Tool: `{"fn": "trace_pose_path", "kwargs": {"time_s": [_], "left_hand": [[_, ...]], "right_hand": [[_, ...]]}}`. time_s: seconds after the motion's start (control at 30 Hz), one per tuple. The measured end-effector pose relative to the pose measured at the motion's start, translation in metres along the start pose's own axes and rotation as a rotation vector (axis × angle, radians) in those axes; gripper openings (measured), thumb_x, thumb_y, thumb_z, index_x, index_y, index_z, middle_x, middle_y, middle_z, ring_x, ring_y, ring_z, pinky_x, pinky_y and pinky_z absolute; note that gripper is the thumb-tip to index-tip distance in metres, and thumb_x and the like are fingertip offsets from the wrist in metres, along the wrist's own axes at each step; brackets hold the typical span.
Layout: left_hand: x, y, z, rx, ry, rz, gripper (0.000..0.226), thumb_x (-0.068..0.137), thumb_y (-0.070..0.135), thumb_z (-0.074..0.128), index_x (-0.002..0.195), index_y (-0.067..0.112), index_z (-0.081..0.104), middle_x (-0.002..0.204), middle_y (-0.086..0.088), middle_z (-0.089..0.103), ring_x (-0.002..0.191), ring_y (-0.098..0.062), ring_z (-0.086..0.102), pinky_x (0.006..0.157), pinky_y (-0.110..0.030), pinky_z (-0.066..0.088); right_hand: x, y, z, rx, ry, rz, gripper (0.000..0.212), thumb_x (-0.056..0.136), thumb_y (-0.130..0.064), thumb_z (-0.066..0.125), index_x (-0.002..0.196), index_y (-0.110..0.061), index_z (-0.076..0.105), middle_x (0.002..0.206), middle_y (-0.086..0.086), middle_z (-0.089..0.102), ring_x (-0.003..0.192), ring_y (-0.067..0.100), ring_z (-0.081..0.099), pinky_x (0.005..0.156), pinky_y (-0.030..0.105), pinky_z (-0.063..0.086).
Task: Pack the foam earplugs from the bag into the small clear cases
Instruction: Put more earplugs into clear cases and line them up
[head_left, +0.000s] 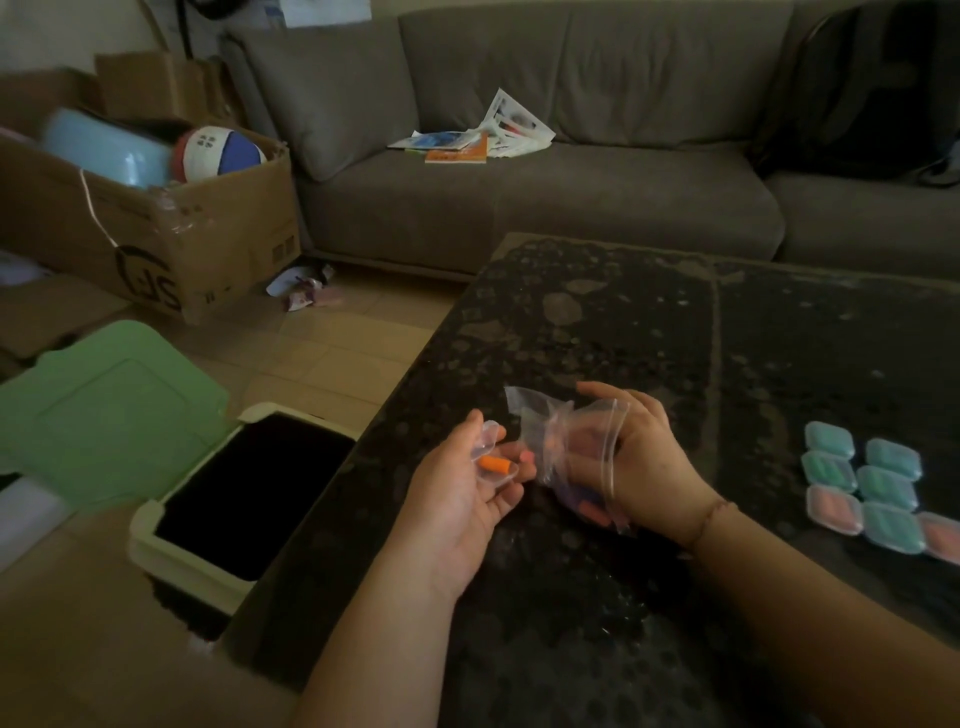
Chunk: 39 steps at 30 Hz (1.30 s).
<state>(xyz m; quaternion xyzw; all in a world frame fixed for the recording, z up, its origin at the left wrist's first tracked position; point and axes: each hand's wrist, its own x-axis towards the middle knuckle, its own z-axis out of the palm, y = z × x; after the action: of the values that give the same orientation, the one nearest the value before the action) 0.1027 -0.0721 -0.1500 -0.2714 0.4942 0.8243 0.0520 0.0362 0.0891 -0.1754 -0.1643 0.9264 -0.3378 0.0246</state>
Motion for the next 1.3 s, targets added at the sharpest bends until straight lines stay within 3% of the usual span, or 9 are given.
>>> {"fn": "trace_pose_path", "kwargs": {"time_s": [0.3, 0.43, 0.57, 0.67, 0.77, 0.87, 1.07, 1.2, 1.3], "left_hand": [[-0.004, -0.001, -0.003, 0.020, -0.016, -0.006, 0.037, 0.103, 0.040, 0.050, 0.121, 0.011, 0.063, 0.105, -0.015, 0.072, 0.086, -0.020, 0.070, 0.078, -0.033, 0.049], [-0.008, -0.003, -0.003, 0.021, 0.003, 0.010, 0.034, 0.104, 0.039, 0.050, 0.118, 0.011, 0.064, 0.114, -0.014, 0.071, 0.090, -0.022, 0.070, 0.077, -0.031, 0.050], [-0.021, -0.002, 0.002, -0.096, 0.036, 0.119, 0.035, 0.104, 0.037, 0.049, 0.119, 0.010, 0.066, 0.111, -0.011, 0.070, 0.088, -0.022, 0.066, 0.089, -0.037, 0.047], [-0.038, -0.005, 0.012, -0.221, -0.087, 0.125, 0.041, 0.103, 0.039, 0.049, 0.125, 0.009, 0.065, 0.106, -0.011, 0.070, 0.090, -0.022, 0.068, 0.087, -0.036, 0.050], [-0.055, -0.015, 0.031, -0.192, -0.259, 0.092, 0.045, 0.096, 0.044, 0.053, 0.122, 0.011, 0.068, 0.108, -0.015, 0.074, 0.095, -0.025, 0.072, 0.083, -0.038, 0.054], [-0.070, -0.028, 0.057, -0.182, -0.395, 0.077, 0.046, 0.086, 0.044, 0.058, 0.112, 0.009, 0.071, 0.095, -0.014, 0.070, 0.082, -0.025, 0.067, 0.080, -0.039, 0.051], [-0.078, -0.057, 0.099, -0.062, -0.546, 0.073, 0.041, 0.083, 0.043, 0.059, 0.106, 0.012, 0.072, 0.091, -0.011, 0.071, 0.076, -0.020, 0.069, 0.072, -0.034, 0.052], [-0.078, -0.069, 0.120, 0.005, -0.591, 0.064, 0.042, 0.087, 0.044, 0.052, 0.109, 0.013, 0.068, 0.090, -0.010, 0.076, 0.080, -0.021, 0.075, 0.069, -0.034, 0.058], [-0.076, -0.080, 0.134, 0.079, -0.607, 0.051, 0.042, 0.094, 0.049, 0.046, 0.099, 0.021, 0.077, 0.098, -0.009, 0.077, 0.090, -0.021, 0.075, 0.082, -0.039, 0.055]], "right_hand": [[-0.031, 0.005, -0.030, -0.225, -0.002, -0.028, 0.030, 0.079, -0.052, 0.067, 0.109, -0.050, 0.063, 0.153, -0.021, 0.022, 0.145, 0.018, 0.004, 0.115, 0.054, 0.024], [-0.054, 0.006, -0.049, -0.331, 0.005, -0.082, 0.025, 0.079, -0.055, 0.056, 0.103, -0.055, 0.062, 0.152, -0.020, 0.025, 0.145, 0.020, 0.006, 0.114, 0.054, 0.029], [-0.090, 0.005, -0.074, -0.383, 0.035, -0.076, 0.021, 0.081, -0.046, 0.058, 0.101, -0.051, 0.061, 0.143, -0.021, 0.037, 0.140, 0.011, 0.021, 0.110, 0.038, 0.033], [-0.121, 0.001, -0.099, -0.223, 0.024, 0.002, 0.027, 0.082, -0.032, 0.067, 0.094, -0.053, 0.055, 0.109, -0.027, 0.058, 0.105, -0.008, 0.055, 0.093, 0.020, 0.050], [-0.149, 0.003, -0.113, -0.050, 0.041, 0.074, 0.029, 0.079, -0.023, 0.074, 0.092, -0.047, 0.065, 0.093, -0.026, 0.067, 0.094, -0.009, 0.062, 0.083, 0.019, 0.052], [-0.169, 0.005, -0.119, 0.228, 0.081, 0.148, 0.027, 0.083, -0.016, 0.071, 0.087, -0.043, 0.074, 0.096, -0.029, 0.068, 0.092, -0.008, 0.064, 0.078, 0.018, 0.050], [-0.177, 0.008, -0.125, 0.759, 0.201, 0.246, 0.024, 0.086, 0.005, 0.058, 0.090, -0.013, 0.074, 0.090, 0.006, 0.075, 0.087, 0.018, 0.073, 0.072, 0.028, 0.060], [-0.177, 0.014, -0.133, 0.849, 0.211, 0.236, 0.032, 0.093, -0.001, 0.051, 0.095, -0.019, 0.077, 0.095, 0.008, 0.075, 0.087, 0.026, 0.072, 0.076, 0.039, 0.061], [-0.178, 0.019, -0.139, 0.700, 0.280, 0.165, 0.025, 0.092, -0.007, 0.057, 0.105, -0.024, 0.070, 0.088, 0.001, 0.074, 0.077, 0.019, 0.072, 0.069, 0.030, 0.060]]}}
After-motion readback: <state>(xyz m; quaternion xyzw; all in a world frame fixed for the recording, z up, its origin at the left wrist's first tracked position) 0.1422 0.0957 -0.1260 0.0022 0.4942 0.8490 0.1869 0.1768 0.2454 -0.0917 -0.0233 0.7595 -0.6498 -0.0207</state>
